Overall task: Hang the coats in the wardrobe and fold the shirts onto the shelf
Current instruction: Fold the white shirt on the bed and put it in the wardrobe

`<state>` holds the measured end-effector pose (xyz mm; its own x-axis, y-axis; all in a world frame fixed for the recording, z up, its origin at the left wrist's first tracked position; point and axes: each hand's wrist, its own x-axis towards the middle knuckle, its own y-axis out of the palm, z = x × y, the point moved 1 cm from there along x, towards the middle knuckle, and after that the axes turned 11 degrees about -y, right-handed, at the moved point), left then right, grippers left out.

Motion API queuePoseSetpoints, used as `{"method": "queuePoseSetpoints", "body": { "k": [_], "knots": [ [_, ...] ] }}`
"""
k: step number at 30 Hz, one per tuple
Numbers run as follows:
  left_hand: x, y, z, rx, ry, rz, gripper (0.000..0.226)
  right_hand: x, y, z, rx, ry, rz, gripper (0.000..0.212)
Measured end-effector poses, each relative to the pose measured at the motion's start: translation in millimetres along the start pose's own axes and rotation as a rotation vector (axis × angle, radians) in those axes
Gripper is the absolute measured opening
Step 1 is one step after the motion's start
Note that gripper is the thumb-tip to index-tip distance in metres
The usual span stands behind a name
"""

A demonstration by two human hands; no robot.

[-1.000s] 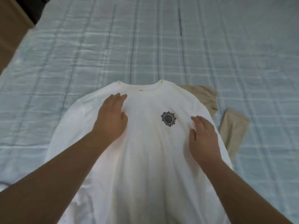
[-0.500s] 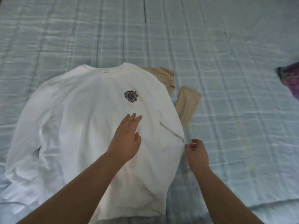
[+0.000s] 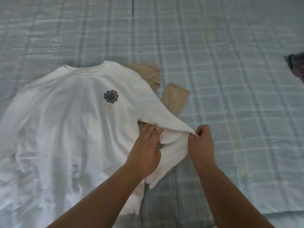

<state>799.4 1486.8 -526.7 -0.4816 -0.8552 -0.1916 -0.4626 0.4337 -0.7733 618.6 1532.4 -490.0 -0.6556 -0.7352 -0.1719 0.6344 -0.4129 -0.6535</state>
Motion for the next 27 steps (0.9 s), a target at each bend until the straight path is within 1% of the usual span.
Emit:
{"method": "queuePoseSetpoints", "body": {
  "k": [2, 5, 6, 8, 9, 10, 11, 13, 14, 15, 16, 18, 20, 22, 24, 25, 26, 27],
  "knots": [
    [12.9, 11.7, -21.4, 0.001, 0.019, 0.029, 0.069, 17.7, -27.6, 4.1, -0.011, -0.096, -0.075, 0.02],
    [22.8, 23.6, -49.7, -0.16, -0.078, 0.031, 0.068, 32.6, -51.7, 13.7, -0.041, -0.328, -0.15, 0.037],
    [24.5, 28.4, -55.4, -0.266, -0.155, 0.065, 0.067, 32.3, -52.3, 15.7, -0.056, -0.43, -0.151, 0.042],
    [26.6, 35.1, -65.3, -0.595, -0.348, 0.209, 0.069, 22.6, -42.1, 10.1, -0.1, -0.592, -0.091, 0.05],
    [27.4, 38.8, -68.6, -0.776, -0.406, 0.257, 0.067, 15.1, -33.8, 2.0, -0.113, -0.62, -0.036, 0.052],
    [27.4, 42.1, -71.6, -0.954, -0.441, 0.279, 0.059, 7.7, -25.5, -9.7, -0.107, -0.608, 0.026, 0.052],
    [26.7, 45.3, -74.3, -1.151, -0.477, 0.298, 0.046, -1.0, -18.7, -22.4, -0.081, -0.558, 0.084, 0.051],
    [23.6, 49.9, -80.7, -1.564, -0.612, 0.358, 0.022, -20.8, -10.3, -45.7, 0.009, -0.394, 0.164, 0.049],
    [22.9, 56.3, -80.5, -1.704, -0.688, 0.383, 0.02, -29.8, -9.1, -53.8, 0.072, -0.3, 0.176, 0.049],
    [21.7, 64.1, -81.1, -1.765, -0.753, 0.401, 0.027, -35.6, -8.8, -60.7, 0.146, -0.188, 0.165, 0.051],
    [20.2, 73.6, -80.9, -1.766, -0.814, 0.409, 0.036, -39.6, -10.2, -65.2, 0.224, -0.085, 0.128, 0.051],
    [17.9, 88.4, -85.0, -1.69, -0.947, 0.421, 0.04, -41.2, -15.2, -72.8, 0.36, 0.122, 0.005, 0.047],
    [17.5, 100.5, -90.1, -1.635, -1.063, 0.4, 0.039, -34.9, -22.0, -80.8, 0.527, 0.321, -0.147, 0.033],
    [21.3, 112.8, -91.7, -1.636, -1.119, 0.317, 0.042, -21.9, -30.6, -84.8, 0.587, 0.44, -0.246, 0.021],
    [26.2, 118.9, -95.9, -1.658, -1.168, 0.216, 0.042, -4.3, -38.1, -85.8, 0.639, 0.514, -0.218, 0.011],
    [28.0, 119.4, -98.4, -1.691, -1.19, 0.18, 0.041, 5.2, -39.8, -85.6, 0.691, 0.556, -0.15, 0.015],
    [28.7, 120.2, -100.4, -1.743, -1.196, 0.16, 0.039, 15.4, -39.0, -88.9, 0.724, 0.589, -0.074, 0.025],
    [28.2, 118.4, -103.7, -1.802, -1.182, 0.16, 0.037, 25.2, -38.5, -94.5, 0.684, 0.589, -0.003, 0.036]
  ]
}}
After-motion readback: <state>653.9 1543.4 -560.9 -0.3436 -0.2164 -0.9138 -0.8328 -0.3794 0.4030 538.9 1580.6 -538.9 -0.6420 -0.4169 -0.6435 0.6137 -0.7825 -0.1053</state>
